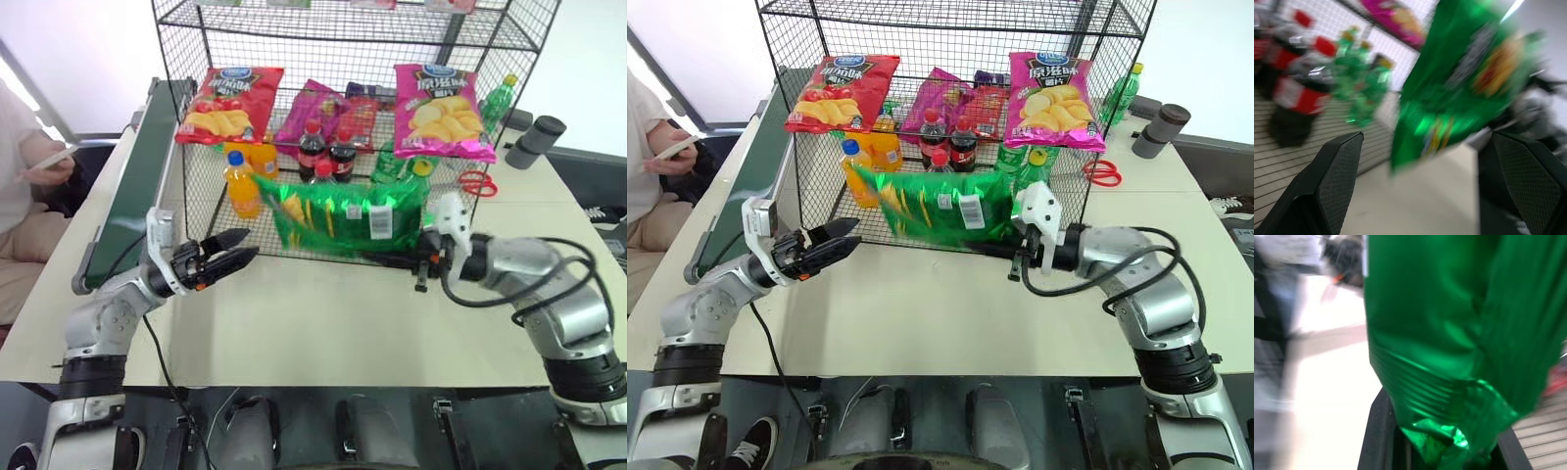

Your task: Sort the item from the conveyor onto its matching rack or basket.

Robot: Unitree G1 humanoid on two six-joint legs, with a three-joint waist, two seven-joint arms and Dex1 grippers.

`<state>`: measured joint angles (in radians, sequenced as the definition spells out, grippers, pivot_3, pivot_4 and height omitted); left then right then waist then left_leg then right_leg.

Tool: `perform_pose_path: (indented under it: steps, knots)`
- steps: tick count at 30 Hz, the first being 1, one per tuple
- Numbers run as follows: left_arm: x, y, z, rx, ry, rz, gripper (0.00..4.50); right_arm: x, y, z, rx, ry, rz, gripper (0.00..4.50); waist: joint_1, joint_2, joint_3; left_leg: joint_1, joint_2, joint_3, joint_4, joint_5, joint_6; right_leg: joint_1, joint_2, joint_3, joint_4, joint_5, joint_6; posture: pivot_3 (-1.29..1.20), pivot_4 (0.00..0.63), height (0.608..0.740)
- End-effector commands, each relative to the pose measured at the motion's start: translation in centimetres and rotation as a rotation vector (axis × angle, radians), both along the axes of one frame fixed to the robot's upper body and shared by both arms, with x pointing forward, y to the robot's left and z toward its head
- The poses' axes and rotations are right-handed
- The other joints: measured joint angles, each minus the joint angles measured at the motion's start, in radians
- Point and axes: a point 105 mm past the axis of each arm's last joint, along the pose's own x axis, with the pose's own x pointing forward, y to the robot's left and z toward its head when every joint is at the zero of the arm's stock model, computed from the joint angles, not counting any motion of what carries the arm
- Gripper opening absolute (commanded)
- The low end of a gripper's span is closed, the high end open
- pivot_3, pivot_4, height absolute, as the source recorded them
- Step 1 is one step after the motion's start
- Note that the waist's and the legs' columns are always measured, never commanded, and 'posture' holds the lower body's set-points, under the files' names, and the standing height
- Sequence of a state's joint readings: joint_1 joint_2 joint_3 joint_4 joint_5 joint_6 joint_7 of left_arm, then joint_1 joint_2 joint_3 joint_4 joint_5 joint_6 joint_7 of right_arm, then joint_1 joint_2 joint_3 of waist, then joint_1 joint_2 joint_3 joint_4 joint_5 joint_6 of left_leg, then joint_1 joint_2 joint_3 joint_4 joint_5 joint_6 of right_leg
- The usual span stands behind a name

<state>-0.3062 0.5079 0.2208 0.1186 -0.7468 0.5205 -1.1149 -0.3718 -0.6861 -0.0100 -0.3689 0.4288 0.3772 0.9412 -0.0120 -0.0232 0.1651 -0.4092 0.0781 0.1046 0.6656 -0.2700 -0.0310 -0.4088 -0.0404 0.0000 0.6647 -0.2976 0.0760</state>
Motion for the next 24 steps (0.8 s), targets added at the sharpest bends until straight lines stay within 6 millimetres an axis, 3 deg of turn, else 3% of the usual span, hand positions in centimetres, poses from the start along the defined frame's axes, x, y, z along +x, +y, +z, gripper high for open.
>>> perform_pose_path:
  steps: [1, 7, 11, 16, 19, 24]
  knots:
    - [0.6, 1.0, 2.2, 0.031, -0.147, 0.133, 4.46, 0.3, -0.3, 5.5, 0.011, -0.371, -0.102, 0.55, 0.000, 0.000, 0.000, 0.000, 0.000, 0.000, 0.000, 0.000, 0.000, 0.000, 0.000, 0.000, 0.000, 0.000, 0.000, 0.00, 0.150, 0.740]
    - [1.6, 0.7, 2.4, 0.084, -0.234, 0.258, 4.46, 3.5, 0.1, 9.6, -0.151, -0.847, -0.362, 0.55, -0.002, 0.000, 0.000, 0.000, 0.000, 0.001, 0.000, 0.000, 0.000, 0.000, -0.001, 0.000, 0.000, 0.000, 0.000, 0.00, 0.150, 0.740]
    - [2.2, -0.2, 2.8, 0.075, -0.264, 0.280, 4.46, 5.6, 0.0, 9.0, -0.405, -1.024, -0.426, 0.55, 0.000, 0.000, 0.000, 0.000, 0.000, 0.003, 0.000, 0.001, -0.001, -0.001, -0.001, 0.000, 0.000, 0.000, 0.000, 0.00, 0.150, 0.740]
    - [2.2, -1.4, 3.1, 0.076, -0.286, 0.284, 4.46, 8.1, -0.6, 8.5, -0.551, -1.066, -0.501, 0.55, -0.003, 0.000, 0.000, -0.001, 0.000, 0.006, 0.000, 0.001, -0.001, -0.001, -0.002, 0.001, 0.000, 0.000, 0.000, 0.00, 0.150, 0.740]
    - [1.9, -1.6, 3.2, 0.095, -0.327, 0.310, 4.46, 9.2, -0.1, 8.7, -0.557, -1.059, -0.538, 0.55, -0.010, 0.000, 0.000, 0.000, 0.000, 0.006, 0.000, 0.002, -0.003, -0.002, -0.001, 0.001, 0.000, 0.000, 0.000, 0.00, 0.150, 0.740]
    - [1.6, -1.6, 3.6, 0.173, -0.427, 0.367, 4.46, 11.7, -1.0, 8.3, -0.566, -0.965, -0.712, 0.55, -0.006, 0.000, 0.000, 0.000, 0.002, 0.006, -0.001, 0.003, -0.005, -0.002, 0.001, 0.001, 0.001, 0.000, 0.000, 0.00, 0.150, 0.740]
